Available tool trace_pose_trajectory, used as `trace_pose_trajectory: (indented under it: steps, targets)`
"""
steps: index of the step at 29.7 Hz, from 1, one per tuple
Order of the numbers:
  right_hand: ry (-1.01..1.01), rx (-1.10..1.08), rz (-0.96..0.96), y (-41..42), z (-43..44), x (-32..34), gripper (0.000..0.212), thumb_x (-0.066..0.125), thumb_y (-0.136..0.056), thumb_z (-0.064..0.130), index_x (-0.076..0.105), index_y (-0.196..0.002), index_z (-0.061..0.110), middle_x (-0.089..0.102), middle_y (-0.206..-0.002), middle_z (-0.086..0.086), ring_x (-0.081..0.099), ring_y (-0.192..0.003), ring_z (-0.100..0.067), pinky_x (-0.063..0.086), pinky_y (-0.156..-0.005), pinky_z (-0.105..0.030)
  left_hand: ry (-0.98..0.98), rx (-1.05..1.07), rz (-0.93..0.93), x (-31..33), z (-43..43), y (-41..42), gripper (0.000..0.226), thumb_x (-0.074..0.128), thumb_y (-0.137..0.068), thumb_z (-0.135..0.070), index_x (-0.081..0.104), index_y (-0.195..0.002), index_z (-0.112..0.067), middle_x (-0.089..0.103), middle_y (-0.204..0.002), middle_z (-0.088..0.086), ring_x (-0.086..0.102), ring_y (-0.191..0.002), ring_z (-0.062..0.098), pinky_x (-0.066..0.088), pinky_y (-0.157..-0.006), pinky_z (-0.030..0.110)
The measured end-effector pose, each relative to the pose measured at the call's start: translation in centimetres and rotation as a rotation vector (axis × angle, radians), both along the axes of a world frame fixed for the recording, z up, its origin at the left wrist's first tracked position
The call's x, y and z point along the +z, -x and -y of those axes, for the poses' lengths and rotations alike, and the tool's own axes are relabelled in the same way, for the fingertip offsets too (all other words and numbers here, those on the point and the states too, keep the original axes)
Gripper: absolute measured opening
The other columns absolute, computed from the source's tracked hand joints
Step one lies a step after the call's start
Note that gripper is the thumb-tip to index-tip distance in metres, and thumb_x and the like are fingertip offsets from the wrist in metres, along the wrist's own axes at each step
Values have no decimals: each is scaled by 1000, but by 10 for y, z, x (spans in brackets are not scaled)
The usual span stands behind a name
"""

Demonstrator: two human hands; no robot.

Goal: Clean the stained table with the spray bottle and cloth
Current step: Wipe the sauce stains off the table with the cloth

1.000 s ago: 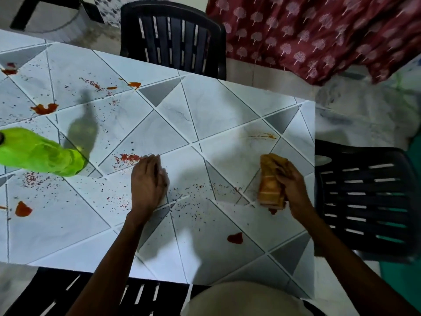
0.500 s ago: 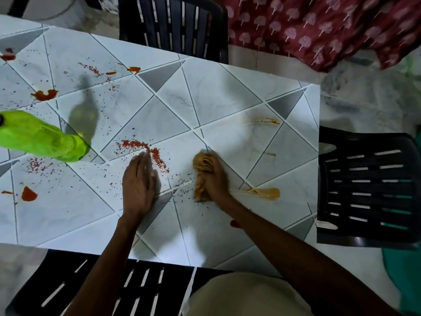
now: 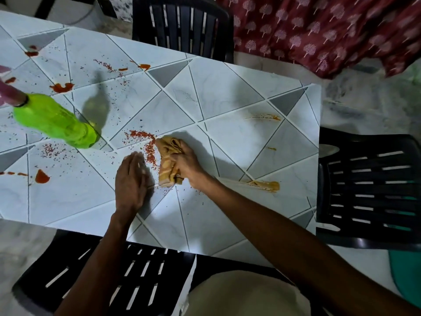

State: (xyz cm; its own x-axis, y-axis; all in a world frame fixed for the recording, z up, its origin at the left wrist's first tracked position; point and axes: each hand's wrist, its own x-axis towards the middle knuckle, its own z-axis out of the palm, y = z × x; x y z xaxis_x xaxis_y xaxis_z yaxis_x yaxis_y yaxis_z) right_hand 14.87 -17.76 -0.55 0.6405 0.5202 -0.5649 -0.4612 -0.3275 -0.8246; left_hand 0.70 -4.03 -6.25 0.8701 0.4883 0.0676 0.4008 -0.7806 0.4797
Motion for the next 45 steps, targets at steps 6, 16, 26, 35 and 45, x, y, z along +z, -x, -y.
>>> trace_pose_trajectory:
  steps: [6, 16, 26, 35, 45]
  targets:
    - [-198, -314, -165, 8, 155, 30, 52, 48, -90, -16, 52, -137, 5, 69, -107, -3, 71, -83, -12, 59, -75, -25, 18, -60, -43, 8, 49, 14, 55, 43, -99, -33, 42, -144, 1, 46, -145, 21, 41, -135, 36, 34, -115, 41]
    - [-43, -728, -223, 70, 383, 5, 39, 49, -99, 1, 53, -137, 9, 70, -104, -5, 74, -78, -15, 62, -67, -34, 41, -94, -85, 10, 149, 75, 61, 46, -96, -38, 42, -142, 1, 46, -146, 20, 42, -135, 35, 34, -115, 40]
    - [150, -639, -92, 74, 296, -15, 43, 56, -99, 5, 53, -140, 17, 65, -126, -15, 66, -105, -35, 55, -93, -47, 0, -114, -58, 14, 123, 88, 62, 45, -95, -41, 44, -142, -1, 48, -143, 18, 45, -131, 34, 38, -112, 43]
    - [44, -426, -100, 96, 85, -27, 51, 54, -95, -5, 51, -143, 12, 66, -128, -17, 66, -95, -27, 56, -67, -27, -112, -126, 49, 20, 21, 107, 50, 48, -96, -26, 52, -132, 7, 56, -129, 28, 55, -117, 44, 50, -99, 49]
    - [15, -234, -114, 143, -105, -24, 52, 54, -96, -1, 49, -145, 15, 61, -135, -17, 61, -121, -38, 50, -105, -52, -80, -213, -39, -8, -109, 122, 54, 53, -97, -32, 48, -139, 2, 51, -140, 24, 47, -129, 40, 41, -109, 47]
